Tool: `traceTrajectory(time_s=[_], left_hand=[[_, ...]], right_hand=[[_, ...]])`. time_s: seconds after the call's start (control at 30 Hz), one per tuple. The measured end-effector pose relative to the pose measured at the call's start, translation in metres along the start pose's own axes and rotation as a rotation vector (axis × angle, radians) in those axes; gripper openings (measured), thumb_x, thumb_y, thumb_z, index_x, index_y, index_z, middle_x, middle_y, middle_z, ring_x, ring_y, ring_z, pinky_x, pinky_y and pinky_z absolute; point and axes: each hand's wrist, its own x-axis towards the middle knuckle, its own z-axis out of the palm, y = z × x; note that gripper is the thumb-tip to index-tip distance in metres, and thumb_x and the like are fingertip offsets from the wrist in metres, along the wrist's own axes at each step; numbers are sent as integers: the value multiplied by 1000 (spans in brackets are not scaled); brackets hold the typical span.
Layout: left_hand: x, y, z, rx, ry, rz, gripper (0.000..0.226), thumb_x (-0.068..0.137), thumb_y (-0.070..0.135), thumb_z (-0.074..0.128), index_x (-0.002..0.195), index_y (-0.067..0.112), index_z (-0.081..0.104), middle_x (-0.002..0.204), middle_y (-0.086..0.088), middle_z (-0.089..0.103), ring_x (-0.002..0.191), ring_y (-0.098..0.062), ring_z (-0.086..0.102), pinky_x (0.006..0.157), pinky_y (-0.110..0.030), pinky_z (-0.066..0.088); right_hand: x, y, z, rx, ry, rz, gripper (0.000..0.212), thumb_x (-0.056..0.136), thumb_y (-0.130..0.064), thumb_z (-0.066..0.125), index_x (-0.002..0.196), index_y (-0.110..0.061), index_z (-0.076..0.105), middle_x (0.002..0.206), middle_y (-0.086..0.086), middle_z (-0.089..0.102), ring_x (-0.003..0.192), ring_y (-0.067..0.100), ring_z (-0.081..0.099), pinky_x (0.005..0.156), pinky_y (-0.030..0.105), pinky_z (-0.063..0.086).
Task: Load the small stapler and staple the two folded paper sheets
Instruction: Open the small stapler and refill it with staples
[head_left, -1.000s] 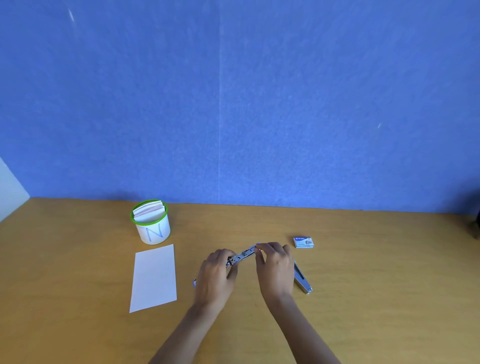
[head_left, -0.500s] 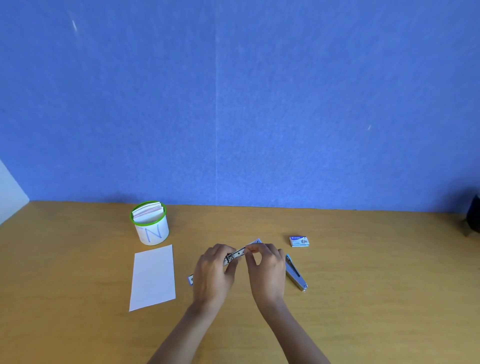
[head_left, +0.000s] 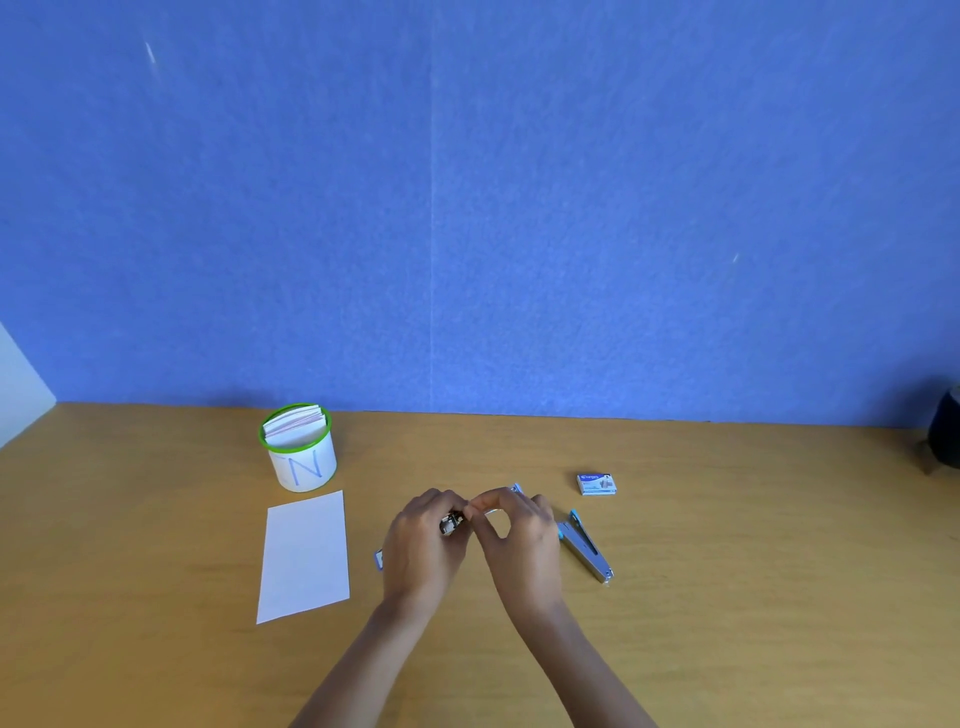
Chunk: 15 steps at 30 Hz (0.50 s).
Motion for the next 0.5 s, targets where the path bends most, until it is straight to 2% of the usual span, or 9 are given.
traceTrajectory(time_s=[0.07,0.13,0.2,0.23,0.33,0.4,0.5], left_hand=[[1,0,0,-22,-12,-42,14,72,12,77,70,19,65,67,10,61,65,-14,58,49,-20,35],[3,0,-1,-54,-23,-97,14,72,19,79,71,18,65,70,13,59,67,-14,59,51,-26,42],[4,-2,-2,-80,-37,-120,16,72,21,79,71,19,64,73,13,62,69,-14,60,57,-31,49],[5,-3,-2,-92,-45,-128,16,72,21,79,71,19,64,75,13,64,70,-14,60,59,-34,50],[6,-6,-3,-121,-59,-154,16,72,21,80,71,20,64,78,12,66,70,-14,60,62,-36,52],[6,-6,-3,-132,-64,-164,17,71,21,80,70,21,63,79,12,67,70,-14,60,63,-36,51],[6,-5,-4,-140,-76,-181,20,71,22,80,68,25,60,80,13,67,70,-12,59,63,-35,51]], right_hand=[[2,-1,-4,124,-63,96,6,85,-17,67,83,-20,71,84,-17,70,83,2,54,71,11,39],[12,-3,-13,442,-123,382,8,85,-13,64,87,-19,70,86,-14,69,80,0,58,73,16,41],[23,-3,-21,829,-156,682,12,87,-8,61,98,-13,64,86,-5,65,74,8,53,70,19,41],[27,-1,-25,962,-156,758,16,89,-3,57,103,-10,60,87,0,64,73,10,52,70,21,43],[35,6,-36,1100,-146,790,27,94,10,37,114,-2,51,107,14,63,87,17,61,84,28,48],[36,10,-40,1157,-124,784,28,95,12,34,115,0,49,109,17,60,92,20,65,90,31,48],[34,15,-42,1187,-88,788,18,94,6,47,110,0,51,101,16,66,86,18,70,77,22,57]])
